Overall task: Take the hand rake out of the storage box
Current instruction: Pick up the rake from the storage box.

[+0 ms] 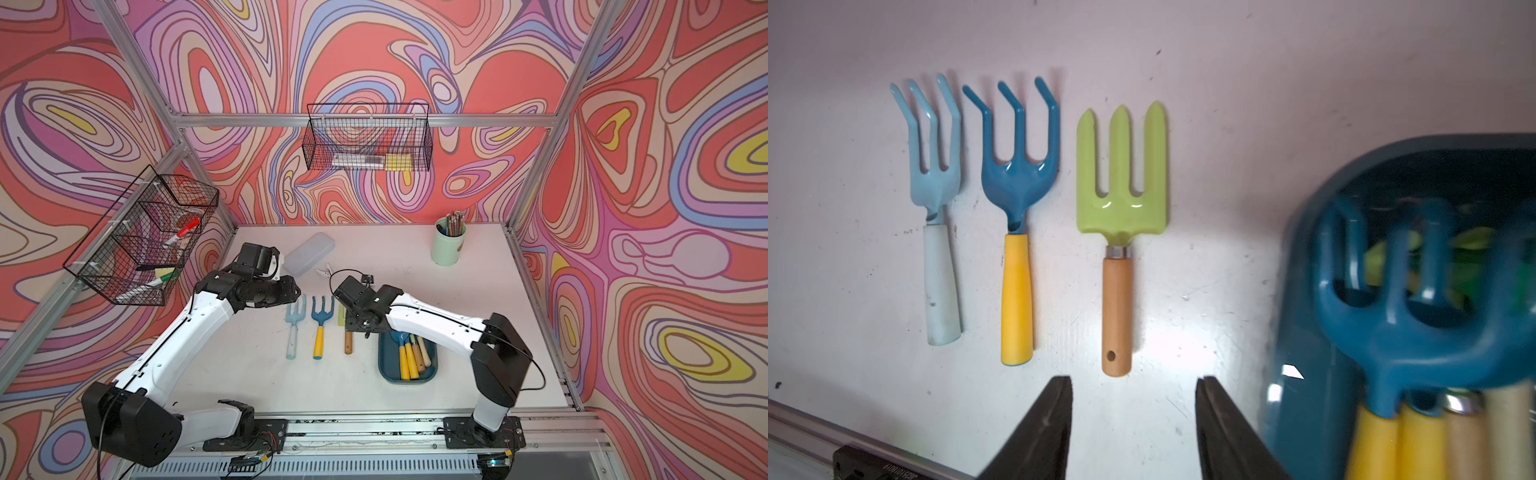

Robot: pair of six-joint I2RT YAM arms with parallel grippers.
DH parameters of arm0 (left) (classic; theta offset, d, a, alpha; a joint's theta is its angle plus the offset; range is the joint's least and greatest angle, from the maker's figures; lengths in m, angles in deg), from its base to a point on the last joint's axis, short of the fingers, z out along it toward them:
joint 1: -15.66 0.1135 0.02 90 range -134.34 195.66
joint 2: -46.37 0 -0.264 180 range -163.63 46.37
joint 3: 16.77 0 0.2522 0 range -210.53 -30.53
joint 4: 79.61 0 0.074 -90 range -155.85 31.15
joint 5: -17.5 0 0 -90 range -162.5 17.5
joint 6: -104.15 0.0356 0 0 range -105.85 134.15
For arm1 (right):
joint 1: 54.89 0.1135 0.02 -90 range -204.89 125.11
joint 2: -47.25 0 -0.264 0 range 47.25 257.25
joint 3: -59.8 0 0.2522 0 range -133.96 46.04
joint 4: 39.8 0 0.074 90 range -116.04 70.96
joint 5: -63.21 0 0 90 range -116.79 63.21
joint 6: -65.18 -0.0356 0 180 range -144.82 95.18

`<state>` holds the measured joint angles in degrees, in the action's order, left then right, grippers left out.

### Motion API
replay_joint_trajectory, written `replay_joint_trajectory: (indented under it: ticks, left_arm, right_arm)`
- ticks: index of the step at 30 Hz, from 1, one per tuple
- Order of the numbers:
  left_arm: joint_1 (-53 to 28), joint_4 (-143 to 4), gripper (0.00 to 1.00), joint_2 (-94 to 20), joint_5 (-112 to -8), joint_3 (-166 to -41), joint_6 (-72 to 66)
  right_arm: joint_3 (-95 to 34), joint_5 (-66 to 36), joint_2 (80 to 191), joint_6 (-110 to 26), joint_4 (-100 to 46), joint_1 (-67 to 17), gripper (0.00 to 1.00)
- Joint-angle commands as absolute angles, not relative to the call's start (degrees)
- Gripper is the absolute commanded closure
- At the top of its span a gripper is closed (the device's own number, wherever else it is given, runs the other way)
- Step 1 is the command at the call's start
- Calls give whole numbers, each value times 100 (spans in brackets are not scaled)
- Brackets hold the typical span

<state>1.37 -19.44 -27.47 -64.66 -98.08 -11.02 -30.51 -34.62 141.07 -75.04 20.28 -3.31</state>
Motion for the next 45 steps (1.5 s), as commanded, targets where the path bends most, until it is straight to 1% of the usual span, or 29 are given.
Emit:
replay_joint_trajectory:
  ticks: [1, 4, 7, 10, 13, 15, 20, 23, 29, 43, 45]
  left_arm:
    - [-67, -1789, 53, -2699, -6576, -9834, -975]
    - [-198, -1801, 53, -2744, -6598, -9839, -1009]
    - [-255, -1851, 53, -2820, -6522, -9899, -1055]
    - [-436, -1790, 53, -2949, -6574, -10093, -1038]
    - [-520, -1760, 53, -3009, -6569, -10196, -1062]
    - [-552, -1775, 53, -2997, -6547, -10199, -1083]
    - [-561, -1794, 53, -3000, -6589, -10181, -1107]
    - [-561, -1804, 53, -3009, -6601, -10177, -1113]
    - [-561, -1771, 53, -2984, -6674, -10216, -1059]
    - [-561, -1813, 53, -3028, -6674, -10233, -1090]
    - [-561, -1791, 53, -3030, -6687, -10258, -1075]
  right_arm:
    - [-2336, -3798, 13353, -7342, 2840, -1020, 51]
    - [-1747, -3608, 12683, -7062, 3088, -1901, 54]
    - [-1507, -3535, 12460, -6681, 3173, -2288, 58]
    - [-1488, -3277, 12527, -6522, 3035, -2289, 63]
    - [-1413, -2898, 12636, -6467, 2748, -2232, 63]
    - [-1405, -2745, 12762, -6438, 2636, -2049, 63]
    - [-1463, -2770, 13302, -6683, 2556, -1410, 63]
    - [-1474, -2882, 13601, -6847, 2510, -1186, 62]
    - [-1195, -2681, 13835, -7062, 2025, -1157, 63]
    - [-770, -2637, 14412, -7167, 1572, -1149, 63]
    - [-783, -2706, 14480, -7189, 1550, -1148, 68]
